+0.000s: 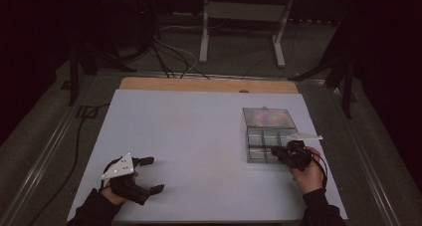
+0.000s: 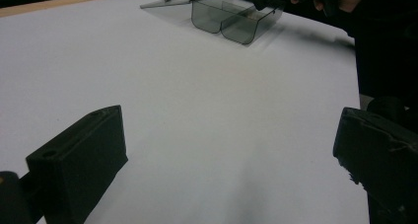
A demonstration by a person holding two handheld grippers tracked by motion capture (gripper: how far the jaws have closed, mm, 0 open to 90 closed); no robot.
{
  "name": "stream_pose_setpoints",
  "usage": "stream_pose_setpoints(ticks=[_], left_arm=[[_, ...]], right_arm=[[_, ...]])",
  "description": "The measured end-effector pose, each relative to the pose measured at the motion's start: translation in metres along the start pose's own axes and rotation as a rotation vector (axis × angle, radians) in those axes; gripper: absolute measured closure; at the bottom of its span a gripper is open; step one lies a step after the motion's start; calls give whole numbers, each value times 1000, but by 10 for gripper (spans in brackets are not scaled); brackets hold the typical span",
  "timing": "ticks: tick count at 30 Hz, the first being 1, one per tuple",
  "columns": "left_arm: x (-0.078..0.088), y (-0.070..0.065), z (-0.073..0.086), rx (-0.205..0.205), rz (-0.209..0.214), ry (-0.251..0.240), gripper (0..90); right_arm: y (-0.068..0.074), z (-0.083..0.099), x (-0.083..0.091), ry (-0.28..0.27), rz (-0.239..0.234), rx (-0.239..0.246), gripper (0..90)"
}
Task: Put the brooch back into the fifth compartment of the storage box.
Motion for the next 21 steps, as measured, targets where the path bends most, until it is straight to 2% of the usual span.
stream_pose_setpoints(ticks=[3, 10, 13, 16, 17, 19, 21], left_arm=[[0, 0, 0, 0, 0, 1, 12], [0, 1, -1, 4, -4, -3, 12], [-1, 2, -1, 7, -6, -2, 12], [-1, 2, -1, 9, -12, -2, 12], [-1, 2, -1, 9, -12, -2, 12], [-2, 3, -1, 17, -16, -2, 12], [-3, 4, -1, 14, -17, 3, 12]], right_arm=[[1, -2, 1, -10, -9, -1, 688], [8, -11, 8, -69, -43, 30, 468], [14, -15, 10, -100, -84, 37, 316], [23, -16, 14, -114, -132, 96, 198], [23, -16, 14, -114, -132, 96, 198], [31, -18, 16, -119, -177, 114, 170], [35, -19, 17, -119, -192, 134, 146]])
Point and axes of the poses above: each handheld gripper's, and its own axes: x roughly backward along the jaws, z roughly out of its underside, y roughly to its left, the point moved 10 cm from there along -x, roughly forward along the jaws, and after that the axes turned 1 degree about y, right-handed, at the moved point
